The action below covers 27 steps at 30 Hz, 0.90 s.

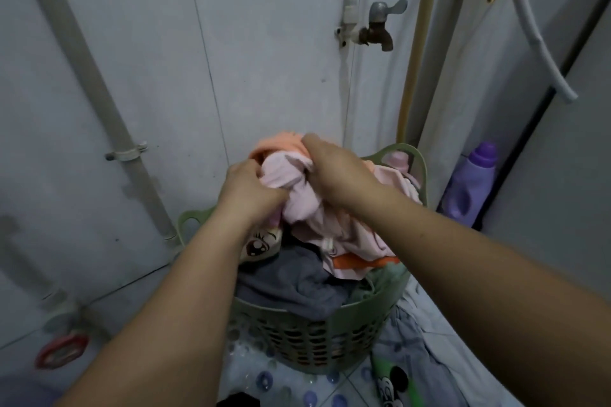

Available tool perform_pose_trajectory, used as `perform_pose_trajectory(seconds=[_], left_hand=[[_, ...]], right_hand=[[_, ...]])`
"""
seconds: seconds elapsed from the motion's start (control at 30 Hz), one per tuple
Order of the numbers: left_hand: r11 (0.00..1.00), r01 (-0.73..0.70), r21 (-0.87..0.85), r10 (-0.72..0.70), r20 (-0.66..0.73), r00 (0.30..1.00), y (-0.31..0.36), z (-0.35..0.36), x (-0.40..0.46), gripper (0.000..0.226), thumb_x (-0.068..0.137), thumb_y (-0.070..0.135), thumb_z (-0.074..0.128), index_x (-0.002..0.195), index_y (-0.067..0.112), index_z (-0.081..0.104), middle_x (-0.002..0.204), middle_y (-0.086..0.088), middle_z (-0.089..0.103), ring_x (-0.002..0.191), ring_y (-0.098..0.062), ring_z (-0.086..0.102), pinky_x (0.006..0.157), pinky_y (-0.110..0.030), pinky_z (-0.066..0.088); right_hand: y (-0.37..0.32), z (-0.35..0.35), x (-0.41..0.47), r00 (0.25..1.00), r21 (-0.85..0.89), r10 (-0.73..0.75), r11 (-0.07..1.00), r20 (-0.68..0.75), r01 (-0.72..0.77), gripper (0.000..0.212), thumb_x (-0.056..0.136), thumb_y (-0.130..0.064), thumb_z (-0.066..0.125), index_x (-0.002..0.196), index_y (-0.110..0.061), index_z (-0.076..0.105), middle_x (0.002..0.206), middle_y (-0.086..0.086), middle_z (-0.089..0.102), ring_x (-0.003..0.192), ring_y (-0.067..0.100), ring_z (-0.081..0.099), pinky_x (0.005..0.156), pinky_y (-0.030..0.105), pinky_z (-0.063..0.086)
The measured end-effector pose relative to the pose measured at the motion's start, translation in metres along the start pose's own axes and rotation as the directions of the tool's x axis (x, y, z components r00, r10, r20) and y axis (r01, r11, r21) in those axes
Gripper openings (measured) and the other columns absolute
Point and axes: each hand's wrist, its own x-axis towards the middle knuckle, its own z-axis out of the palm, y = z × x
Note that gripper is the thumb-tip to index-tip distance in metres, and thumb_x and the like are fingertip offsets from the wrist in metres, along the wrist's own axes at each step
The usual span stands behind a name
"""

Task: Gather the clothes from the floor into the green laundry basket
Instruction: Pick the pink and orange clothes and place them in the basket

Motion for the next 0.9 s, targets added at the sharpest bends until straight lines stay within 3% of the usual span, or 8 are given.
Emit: perform_pose_trajectory(seconds=[0.07,0.13,0.23,0.3,0.37,0.53,0.7,0.9], left_hand=[[0.998,0.047,0.050,-0.052,0.090,0.995,-0.009,-0.001,-0.002,0.044,0.071,0.014,0.074,0.109,0.003,0.053,0.112,-0.015,0.056,0.089,-0.028,0.056,0.064,-0.029,0.046],[0.995,0.091,0.037,-0.097,0.232,0.968,-0.018,0.000,-0.001,0.062,0.072,0.020,0.074,0.126,0.014,0.044,0.129,-0.014,0.049,0.105,-0.027,0.054,0.082,-0.033,0.051],[0.987,-0.002,0.163,-0.055,0.342,0.938,-0.019,0.002,0.004,0.082,0.078,0.045,0.063,0.148,0.035,0.022,0.156,-0.008,0.023,0.141,-0.031,0.030,0.116,-0.044,0.030],[0.916,-0.083,0.393,-0.091,0.404,0.910,-0.020,0.010,0.008,0.076,0.085,0.057,0.048,0.149,0.040,0.012,0.161,-0.008,0.004,0.147,-0.036,0.009,0.120,-0.049,0.016],[0.841,-0.118,0.528,-0.185,0.485,0.855,-0.021,0.019,0.007,0.070,0.089,0.060,0.041,0.149,0.044,0.006,0.161,-0.005,-0.015,0.148,-0.039,-0.004,0.119,-0.055,0.011],[0.719,-0.182,0.671,-0.356,0.580,0.733,-0.033,0.047,0.007,0.105,0.072,0.067,0.062,0.146,0.047,-0.010,0.154,-0.005,-0.035,0.145,-0.044,-0.010,0.113,-0.064,0.018],[0.548,-0.312,0.776,-0.462,0.592,0.661,-0.056,0.074,0.017,0.126,0.060,0.064,0.075,0.149,0.038,-0.011,0.159,-0.011,-0.021,0.147,-0.041,-0.002,0.117,-0.059,0.016],[0.479,-0.282,0.832,-0.527,0.529,0.665,-0.059,0.096,0.047,0.102,0.085,0.048,0.062,0.152,0.015,-0.008,0.159,-0.021,-0.002,0.147,-0.037,0.008,0.119,-0.045,0.015]], right_hand=[[0.002,0.018,-0.008,0.928,-0.099,0.069,0.995,0.365,-0.035,0.034,0.094,-0.015,0.050,0.127,-0.006,0.050,0.129,0.016,0.056,0.117,0.030,0.054,0.093,0.029,0.038],[0.004,0.023,-0.013,0.824,-0.226,0.119,0.974,0.555,0.011,0.036,0.092,-0.020,0.053,0.126,-0.010,0.050,0.131,0.011,0.056,0.115,0.030,0.054,0.096,0.034,0.042],[0.005,0.002,-0.002,0.848,-0.146,0.112,0.988,0.519,-0.042,0.029,0.086,-0.025,0.057,0.115,-0.021,0.056,0.122,0.004,0.061,0.104,0.027,0.061,0.088,0.033,0.048],[0.011,-0.010,0.006,0.914,-0.083,0.111,0.993,0.390,-0.085,0.036,0.084,-0.024,0.057,0.119,-0.028,0.058,0.126,0.004,0.060,0.108,0.026,0.060,0.094,0.036,0.049],[0.019,-0.012,0.007,0.913,-0.260,0.117,0.966,0.390,-0.013,0.048,0.086,-0.034,0.054,0.133,-0.033,0.047,0.141,0.007,0.046,0.125,0.029,0.047,0.105,0.041,0.040],[0.047,0.018,-0.009,0.600,-0.350,0.331,0.932,0.728,-0.090,0.098,0.079,-0.056,0.063,0.149,-0.040,-0.004,0.161,0.005,0.002,0.140,0.037,0.031,0.113,0.049,0.030],[0.049,0.051,-0.016,0.547,-0.359,0.263,0.930,0.795,0.075,0.103,0.082,-0.043,0.067,0.151,-0.032,-0.008,0.161,0.004,-0.011,0.148,0.030,-0.001,0.118,0.046,0.007],[0.069,0.088,0.008,0.549,-0.368,0.304,0.930,0.779,0.007,0.107,0.082,-0.037,0.070,0.148,-0.035,-0.015,0.159,0.012,-0.016,0.146,0.039,-0.002,0.115,0.056,0.013]])
